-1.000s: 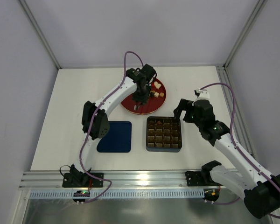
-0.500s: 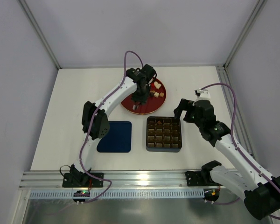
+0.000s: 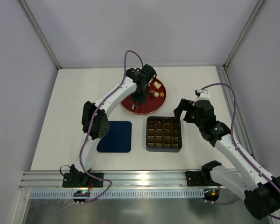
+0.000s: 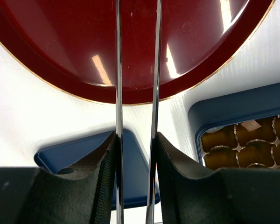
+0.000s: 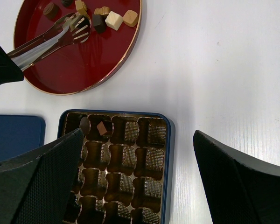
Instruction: Pack the chocolate
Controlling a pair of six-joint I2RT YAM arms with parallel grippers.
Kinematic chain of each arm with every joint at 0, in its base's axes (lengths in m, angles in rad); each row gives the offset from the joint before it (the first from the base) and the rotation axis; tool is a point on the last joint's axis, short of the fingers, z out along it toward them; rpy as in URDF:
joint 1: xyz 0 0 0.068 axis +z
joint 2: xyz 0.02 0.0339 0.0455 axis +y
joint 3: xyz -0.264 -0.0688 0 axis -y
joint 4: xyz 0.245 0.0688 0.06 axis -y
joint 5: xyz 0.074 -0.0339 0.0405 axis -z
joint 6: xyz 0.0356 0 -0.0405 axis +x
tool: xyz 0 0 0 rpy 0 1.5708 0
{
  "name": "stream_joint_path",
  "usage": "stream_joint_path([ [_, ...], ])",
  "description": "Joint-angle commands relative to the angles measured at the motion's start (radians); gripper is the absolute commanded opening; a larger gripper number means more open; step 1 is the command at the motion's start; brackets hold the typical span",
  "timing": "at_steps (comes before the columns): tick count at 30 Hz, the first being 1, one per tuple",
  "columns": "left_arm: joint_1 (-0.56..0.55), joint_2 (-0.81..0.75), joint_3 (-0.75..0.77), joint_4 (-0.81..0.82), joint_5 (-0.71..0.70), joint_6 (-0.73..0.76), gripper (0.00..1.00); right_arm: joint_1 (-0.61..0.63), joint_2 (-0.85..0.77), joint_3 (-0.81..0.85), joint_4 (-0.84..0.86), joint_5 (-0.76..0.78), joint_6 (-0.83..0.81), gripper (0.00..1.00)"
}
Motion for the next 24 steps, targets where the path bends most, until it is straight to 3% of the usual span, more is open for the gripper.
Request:
stream_joint_path([
  [1, 0.004, -0.058, 0.035, -0.007, -0.016, 0.015, 0.33, 0.001, -0.005, 0.003, 0.032, -0.004, 0.009, 1.00],
  [24, 0.004, -0.134, 0.037, -0.021, -0.007, 0.015, 0.32, 0.002, 0.012, 0.007, 0.039, -0.007, 0.009, 1.00],
])
